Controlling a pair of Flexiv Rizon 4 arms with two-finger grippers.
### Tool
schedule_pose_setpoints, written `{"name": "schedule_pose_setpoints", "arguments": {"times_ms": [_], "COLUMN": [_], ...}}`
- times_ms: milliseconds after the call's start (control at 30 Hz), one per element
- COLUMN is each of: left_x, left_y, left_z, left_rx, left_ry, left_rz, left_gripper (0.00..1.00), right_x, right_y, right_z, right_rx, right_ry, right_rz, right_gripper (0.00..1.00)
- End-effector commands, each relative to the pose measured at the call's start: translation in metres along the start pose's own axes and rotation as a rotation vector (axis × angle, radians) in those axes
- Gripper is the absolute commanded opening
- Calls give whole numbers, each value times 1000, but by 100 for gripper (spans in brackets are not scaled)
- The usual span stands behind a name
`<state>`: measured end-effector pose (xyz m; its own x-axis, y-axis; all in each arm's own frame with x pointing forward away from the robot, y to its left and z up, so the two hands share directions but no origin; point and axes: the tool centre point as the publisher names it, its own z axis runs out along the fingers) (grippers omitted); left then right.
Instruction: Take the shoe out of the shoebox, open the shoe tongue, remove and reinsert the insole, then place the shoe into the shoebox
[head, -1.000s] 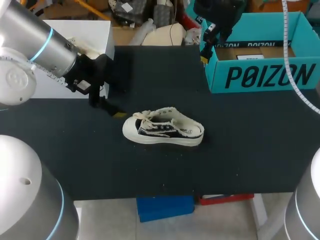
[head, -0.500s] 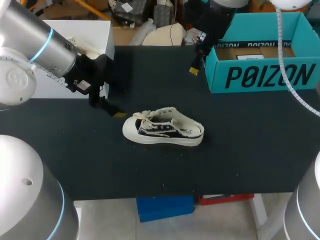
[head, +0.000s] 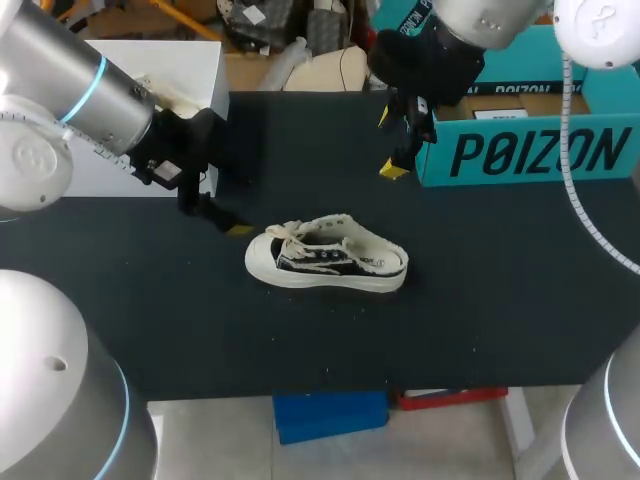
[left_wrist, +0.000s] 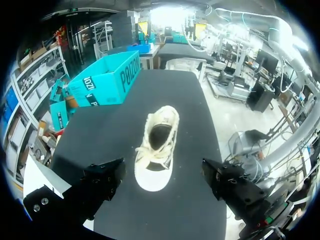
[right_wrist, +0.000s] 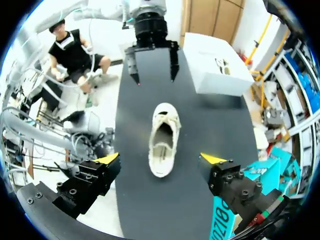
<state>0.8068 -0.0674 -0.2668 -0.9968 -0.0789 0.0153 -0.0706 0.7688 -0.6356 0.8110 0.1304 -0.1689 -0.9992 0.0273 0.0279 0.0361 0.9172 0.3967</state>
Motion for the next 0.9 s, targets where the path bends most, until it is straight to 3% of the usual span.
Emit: {"name": "schedule_pose_setpoints", "arguments": {"times_ms": [33, 233, 433, 600, 900], "left_x": [0, 0, 0, 0, 0], "left_y": [1, 1, 1, 1, 1], "left_z": [1, 1, 1, 1, 1], "left_rx": [1, 1, 1, 1, 1], "left_ry": [-2, -2, -2, -2, -2], "left_rz": [2, 2, 2, 2, 2], "left_gripper": [100, 100, 100, 100, 100], "right_x": [-3, -19, -14, -9, -9], "right_y": [-7, -30, -47, -54, -60], "right_z": [2, 25, 52, 73, 114], "right_rx": [-125, -145, -171, -257, -382], "right_ry": [17, -48, -121, -171, -160], "right_rz": [-37, 8, 57, 3, -38], "right_gripper": [100, 100, 100, 100, 100]}}
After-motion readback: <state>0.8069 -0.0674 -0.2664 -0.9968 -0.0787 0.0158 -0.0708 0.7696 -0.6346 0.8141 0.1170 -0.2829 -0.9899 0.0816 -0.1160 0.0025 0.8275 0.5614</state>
